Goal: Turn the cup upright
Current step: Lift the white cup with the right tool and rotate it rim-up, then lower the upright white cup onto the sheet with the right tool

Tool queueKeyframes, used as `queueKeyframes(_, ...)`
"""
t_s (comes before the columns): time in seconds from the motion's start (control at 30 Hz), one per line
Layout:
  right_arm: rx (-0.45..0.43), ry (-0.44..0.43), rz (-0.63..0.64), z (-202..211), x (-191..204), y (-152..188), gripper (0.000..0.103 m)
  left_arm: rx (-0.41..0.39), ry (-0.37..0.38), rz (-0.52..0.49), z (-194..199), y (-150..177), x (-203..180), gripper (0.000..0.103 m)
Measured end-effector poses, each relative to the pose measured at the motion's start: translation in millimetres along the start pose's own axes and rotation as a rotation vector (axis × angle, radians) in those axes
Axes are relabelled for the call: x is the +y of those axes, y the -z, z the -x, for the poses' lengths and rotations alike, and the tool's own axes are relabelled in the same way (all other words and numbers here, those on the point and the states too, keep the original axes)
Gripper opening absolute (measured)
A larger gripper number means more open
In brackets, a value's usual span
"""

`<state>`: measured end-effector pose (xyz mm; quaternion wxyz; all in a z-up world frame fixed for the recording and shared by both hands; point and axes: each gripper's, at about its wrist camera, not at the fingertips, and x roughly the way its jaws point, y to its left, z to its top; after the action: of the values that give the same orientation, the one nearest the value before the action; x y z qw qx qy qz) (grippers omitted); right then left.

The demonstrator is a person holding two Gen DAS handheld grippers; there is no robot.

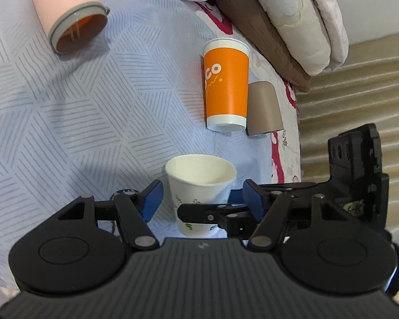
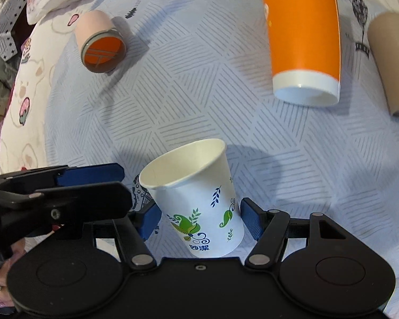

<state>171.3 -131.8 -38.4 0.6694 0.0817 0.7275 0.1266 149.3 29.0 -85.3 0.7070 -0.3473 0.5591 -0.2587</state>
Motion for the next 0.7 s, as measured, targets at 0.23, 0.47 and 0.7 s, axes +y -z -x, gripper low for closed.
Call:
queueKeyframes(0.23, -0.008, -0.072, -0.072, -7, -14, 1, 0.070, 0.012, 0.016, 0.046, -2, -2, 7, 0.061)
queueKeyframes(0.47, -0.084, -0.109, -0.083, -1, -23, 11, 0.070, 0.004, 0.038, 0.064, 4, 0, 8, 0.061)
queueKeyframes(0.7, -0.094, -0.111, 0.028, 12, -21, 20, 0.077, -0.007, 0.025, 0.091, 1, 22, -1, 0.059)
